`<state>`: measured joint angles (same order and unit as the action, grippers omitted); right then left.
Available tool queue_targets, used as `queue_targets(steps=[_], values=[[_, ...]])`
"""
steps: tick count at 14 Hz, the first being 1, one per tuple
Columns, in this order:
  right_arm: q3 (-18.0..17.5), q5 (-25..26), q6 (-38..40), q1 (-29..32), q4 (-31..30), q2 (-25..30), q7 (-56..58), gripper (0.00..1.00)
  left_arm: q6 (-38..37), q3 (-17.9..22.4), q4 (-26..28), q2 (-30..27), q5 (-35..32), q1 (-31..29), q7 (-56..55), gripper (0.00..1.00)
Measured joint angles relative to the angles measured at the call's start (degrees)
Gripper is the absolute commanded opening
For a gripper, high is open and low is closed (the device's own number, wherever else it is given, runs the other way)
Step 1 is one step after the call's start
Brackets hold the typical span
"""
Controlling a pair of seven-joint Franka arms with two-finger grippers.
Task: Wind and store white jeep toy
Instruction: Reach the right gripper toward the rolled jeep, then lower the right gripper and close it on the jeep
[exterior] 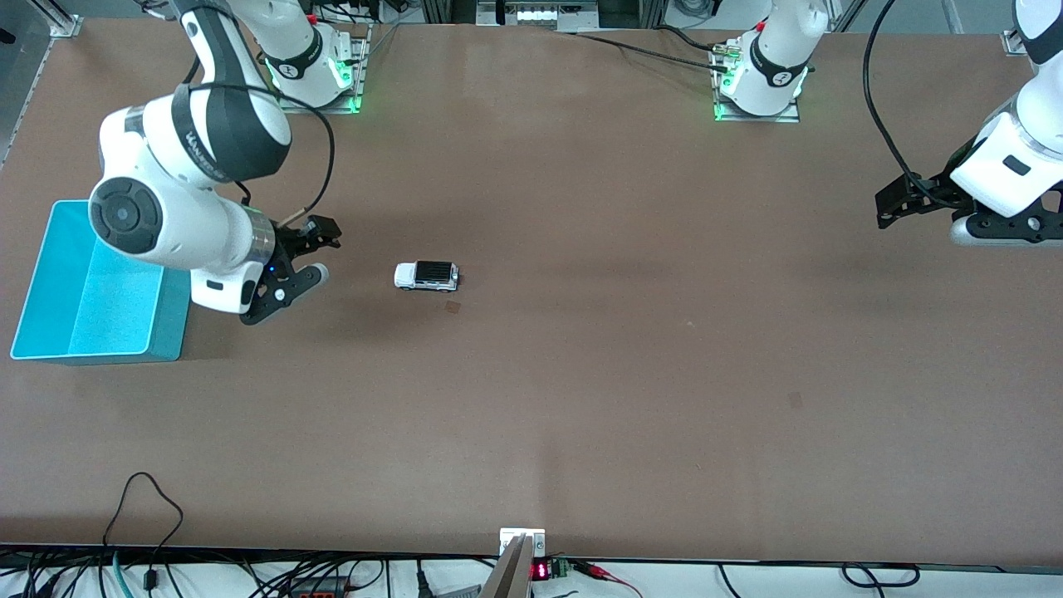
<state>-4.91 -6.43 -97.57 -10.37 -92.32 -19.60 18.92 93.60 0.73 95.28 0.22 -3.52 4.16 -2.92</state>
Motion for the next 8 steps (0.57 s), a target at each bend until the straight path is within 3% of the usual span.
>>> queue_targets(steps=[5,8], values=[[-0.5,5.6,-4.4,-6.1,1.6,-5.6,3.4,1.00,-0.2,0.0,0.0,0.0,0.0,0.1,0.0,1.00],[-0.5,6.0,-6.5,-7.4,1.6,-9.0,16.7,1.00,-0.5,0.0,-0.1,0.0,0.0,0.3,0.0,1.00]])
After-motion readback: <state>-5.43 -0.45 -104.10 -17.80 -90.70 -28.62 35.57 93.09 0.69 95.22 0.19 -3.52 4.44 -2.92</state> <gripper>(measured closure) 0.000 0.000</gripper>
